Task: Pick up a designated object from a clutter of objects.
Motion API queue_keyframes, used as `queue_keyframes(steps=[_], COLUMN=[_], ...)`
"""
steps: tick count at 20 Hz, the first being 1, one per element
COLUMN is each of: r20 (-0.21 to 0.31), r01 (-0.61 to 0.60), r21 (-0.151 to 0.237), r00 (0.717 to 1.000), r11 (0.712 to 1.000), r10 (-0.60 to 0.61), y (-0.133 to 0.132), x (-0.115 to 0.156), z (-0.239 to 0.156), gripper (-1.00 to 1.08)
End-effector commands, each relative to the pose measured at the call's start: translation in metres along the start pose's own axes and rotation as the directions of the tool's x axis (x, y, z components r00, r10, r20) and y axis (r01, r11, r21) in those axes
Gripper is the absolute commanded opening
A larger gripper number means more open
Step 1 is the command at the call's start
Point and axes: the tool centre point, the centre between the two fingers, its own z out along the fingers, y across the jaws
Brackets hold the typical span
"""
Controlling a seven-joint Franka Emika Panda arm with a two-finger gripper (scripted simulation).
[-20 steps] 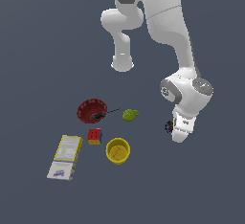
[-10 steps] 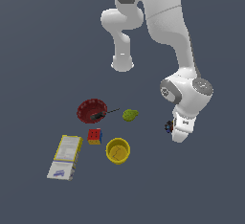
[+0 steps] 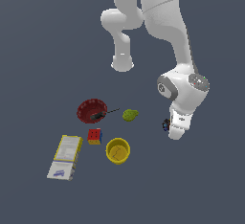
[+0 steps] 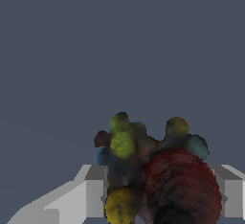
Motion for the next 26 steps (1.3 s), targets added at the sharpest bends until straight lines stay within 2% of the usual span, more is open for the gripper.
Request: queue_keyframes(steps=[1,8,26], r20=[-0.001,0.001,-0.001], r01=[-0.001,-0.001,0.0], r21=[-0.002,-0.002,0.002], r00=[1.0,1.0,1.0], r11=[1.0,1.0,1.0], r10=[0.001,0.001,0.0], y=[0.001,0.0,-0.001], x=[-0.01,-0.054,-0.202], z=[-0.009,-0.044,-0.165], gripper=[-1.0,-1.0,-1.0])
